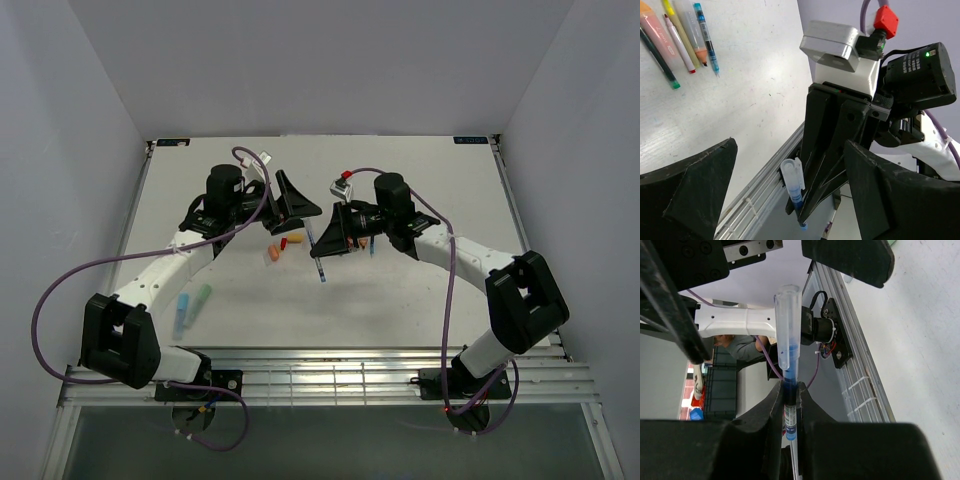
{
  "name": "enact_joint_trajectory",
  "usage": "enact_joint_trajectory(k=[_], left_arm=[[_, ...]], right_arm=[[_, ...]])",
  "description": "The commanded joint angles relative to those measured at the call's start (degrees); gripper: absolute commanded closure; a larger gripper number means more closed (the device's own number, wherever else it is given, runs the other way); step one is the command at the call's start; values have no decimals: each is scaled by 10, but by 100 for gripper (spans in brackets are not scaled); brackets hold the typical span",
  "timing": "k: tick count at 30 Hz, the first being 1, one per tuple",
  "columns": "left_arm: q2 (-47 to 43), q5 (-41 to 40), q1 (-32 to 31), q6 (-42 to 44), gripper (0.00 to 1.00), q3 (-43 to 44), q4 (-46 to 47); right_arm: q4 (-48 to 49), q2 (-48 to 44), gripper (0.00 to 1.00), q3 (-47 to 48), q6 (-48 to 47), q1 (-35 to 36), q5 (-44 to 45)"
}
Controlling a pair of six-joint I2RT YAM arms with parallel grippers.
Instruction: Open the pen caps
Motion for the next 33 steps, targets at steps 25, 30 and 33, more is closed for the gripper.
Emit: enact_joint_trajectory(k=[25, 30, 33], left_arm=[[-44, 69, -1, -57, 64, -59, 128], [-46, 75, -1, -61, 71, -65, 131], [-43, 72, -1, -68, 86, -66, 132]], right_arm=[[153, 13, 92, -5, 100, 1, 2], [172, 12, 92, -15, 116, 1, 4], [154, 10, 92, -16, 111, 1, 10]])
